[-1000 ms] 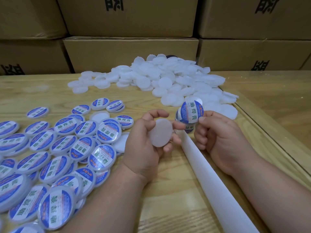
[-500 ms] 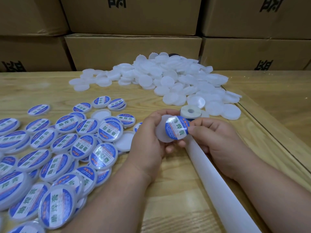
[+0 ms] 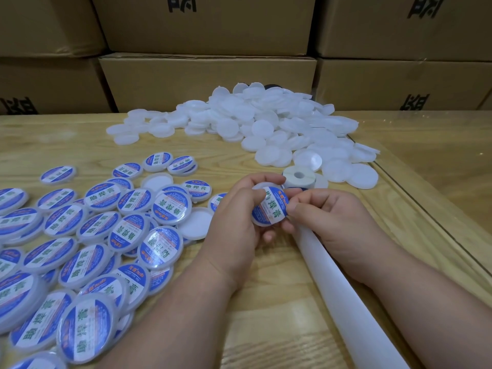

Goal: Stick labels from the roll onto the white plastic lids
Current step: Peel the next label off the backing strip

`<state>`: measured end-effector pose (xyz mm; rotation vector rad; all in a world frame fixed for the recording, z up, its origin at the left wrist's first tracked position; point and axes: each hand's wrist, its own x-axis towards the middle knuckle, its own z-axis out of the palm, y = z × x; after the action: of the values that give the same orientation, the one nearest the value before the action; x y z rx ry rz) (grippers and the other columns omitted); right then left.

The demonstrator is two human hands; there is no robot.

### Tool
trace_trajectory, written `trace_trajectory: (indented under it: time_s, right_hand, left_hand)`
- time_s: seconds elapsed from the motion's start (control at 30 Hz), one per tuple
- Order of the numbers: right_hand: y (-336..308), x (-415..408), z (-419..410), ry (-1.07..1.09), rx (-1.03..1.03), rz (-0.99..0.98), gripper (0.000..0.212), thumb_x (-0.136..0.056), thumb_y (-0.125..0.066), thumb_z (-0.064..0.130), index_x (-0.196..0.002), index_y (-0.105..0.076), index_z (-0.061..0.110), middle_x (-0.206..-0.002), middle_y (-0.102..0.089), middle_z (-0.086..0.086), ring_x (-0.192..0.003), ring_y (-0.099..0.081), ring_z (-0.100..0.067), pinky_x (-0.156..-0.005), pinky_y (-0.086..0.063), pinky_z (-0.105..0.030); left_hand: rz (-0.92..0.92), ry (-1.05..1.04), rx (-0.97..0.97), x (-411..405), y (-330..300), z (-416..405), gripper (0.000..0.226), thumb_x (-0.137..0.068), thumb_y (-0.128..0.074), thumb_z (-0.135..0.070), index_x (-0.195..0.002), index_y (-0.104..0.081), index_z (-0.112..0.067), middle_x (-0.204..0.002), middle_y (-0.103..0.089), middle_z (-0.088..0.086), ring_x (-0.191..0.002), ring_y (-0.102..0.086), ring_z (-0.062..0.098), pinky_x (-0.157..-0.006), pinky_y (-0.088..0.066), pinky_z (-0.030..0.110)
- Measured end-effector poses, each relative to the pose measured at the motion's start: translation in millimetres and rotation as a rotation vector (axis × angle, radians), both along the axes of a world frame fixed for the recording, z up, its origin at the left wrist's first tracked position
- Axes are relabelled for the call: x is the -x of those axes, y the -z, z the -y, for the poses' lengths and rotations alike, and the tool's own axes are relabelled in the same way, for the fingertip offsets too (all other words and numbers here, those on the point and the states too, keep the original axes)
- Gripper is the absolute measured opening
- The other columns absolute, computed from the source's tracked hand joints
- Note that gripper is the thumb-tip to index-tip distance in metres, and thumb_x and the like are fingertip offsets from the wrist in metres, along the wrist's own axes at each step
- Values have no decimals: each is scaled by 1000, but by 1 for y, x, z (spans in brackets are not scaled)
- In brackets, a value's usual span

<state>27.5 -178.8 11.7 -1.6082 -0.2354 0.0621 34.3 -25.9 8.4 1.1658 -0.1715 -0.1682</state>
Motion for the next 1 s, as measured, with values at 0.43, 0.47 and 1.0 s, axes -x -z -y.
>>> trace_trajectory:
  time_s: [0.43,0.47,1.0]
  right_hand:
    - [2,3,2,116,13,-34,21,-80,-65,30,-92,-82,25,-58,-60,9,-56,-57,-8,-57,-48,-25]
    - [1,3,3,143,0,-35,21,-79,-64,29,-90,-81,23,-51,-46,9,-47,-42,-8,-47,-39,-22]
    - [11,-20,34,514,727,105,50,-92,-51,13,-137,-57,32,-139,-51,14,-129,-45,-11,-103,-40,-25]
  left_hand:
    - [-51,-209,110,-3,-1,-3,17,-93,-62,-8,-105,-60,-20,-98,-77,11,-54,-58,19,-41,-33,21]
    - [-53,-236,135,-3,-3,-4,20,-92,-68,-13,-108,-59,-21,-97,-77,8,-53,-57,17,-41,-33,19]
    - [-274,-367,394,-12,-6,-10,23,-100,-56,-46,-95,-53,-23,-60,-46,-6,-45,-36,8,-41,-32,19]
